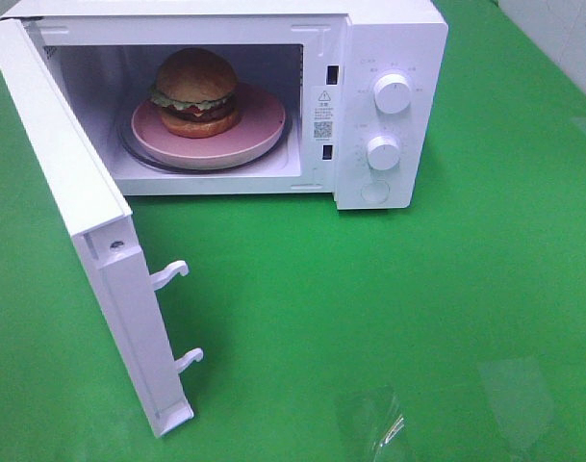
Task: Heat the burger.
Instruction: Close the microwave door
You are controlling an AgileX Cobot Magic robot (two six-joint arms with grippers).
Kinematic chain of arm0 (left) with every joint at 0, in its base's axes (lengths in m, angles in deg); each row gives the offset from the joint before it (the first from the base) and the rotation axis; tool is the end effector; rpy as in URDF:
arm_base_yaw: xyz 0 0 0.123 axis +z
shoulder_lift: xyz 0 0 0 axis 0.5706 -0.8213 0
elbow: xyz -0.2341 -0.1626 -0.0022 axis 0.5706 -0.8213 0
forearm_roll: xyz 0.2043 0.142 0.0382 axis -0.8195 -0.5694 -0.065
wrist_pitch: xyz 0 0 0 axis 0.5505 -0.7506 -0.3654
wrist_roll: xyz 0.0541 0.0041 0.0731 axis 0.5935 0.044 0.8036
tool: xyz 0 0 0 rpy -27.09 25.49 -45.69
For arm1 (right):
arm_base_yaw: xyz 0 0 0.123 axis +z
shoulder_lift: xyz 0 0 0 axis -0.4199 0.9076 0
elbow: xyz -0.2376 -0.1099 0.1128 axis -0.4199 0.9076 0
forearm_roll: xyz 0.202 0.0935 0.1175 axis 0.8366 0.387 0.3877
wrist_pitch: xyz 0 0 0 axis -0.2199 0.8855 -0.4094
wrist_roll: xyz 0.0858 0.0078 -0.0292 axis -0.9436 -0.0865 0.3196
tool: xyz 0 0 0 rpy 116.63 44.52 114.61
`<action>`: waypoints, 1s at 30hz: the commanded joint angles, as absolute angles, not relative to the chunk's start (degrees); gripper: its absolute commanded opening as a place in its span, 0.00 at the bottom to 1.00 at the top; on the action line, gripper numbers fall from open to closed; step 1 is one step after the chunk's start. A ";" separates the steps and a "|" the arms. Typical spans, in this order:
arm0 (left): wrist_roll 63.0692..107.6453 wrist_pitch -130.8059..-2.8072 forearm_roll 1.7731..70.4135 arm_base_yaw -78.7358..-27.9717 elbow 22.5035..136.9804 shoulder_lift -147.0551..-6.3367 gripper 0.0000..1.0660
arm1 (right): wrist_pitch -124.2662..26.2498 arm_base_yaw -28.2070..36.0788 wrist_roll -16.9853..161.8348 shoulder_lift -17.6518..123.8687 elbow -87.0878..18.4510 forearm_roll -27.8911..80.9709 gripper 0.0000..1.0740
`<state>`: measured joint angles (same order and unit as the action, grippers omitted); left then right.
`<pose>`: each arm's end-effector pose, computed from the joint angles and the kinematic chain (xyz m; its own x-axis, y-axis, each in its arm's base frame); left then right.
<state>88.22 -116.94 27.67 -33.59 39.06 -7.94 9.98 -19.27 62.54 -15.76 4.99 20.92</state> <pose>-0.0080 -0.0087 0.2813 -0.4374 0.0544 -0.8976 0.0921 0.9956 0.0154 -0.0011 -0.0072 0.2835 -0.3724 0.0031 -0.9281 -0.0095 0.9999 0.0071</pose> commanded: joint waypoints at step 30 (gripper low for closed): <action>86.50 -111.78 27.96 -33.53 41.81 -10.69 0.88 | 9.46 -19.56 63.23 -17.31 5.16 21.04 0.71</action>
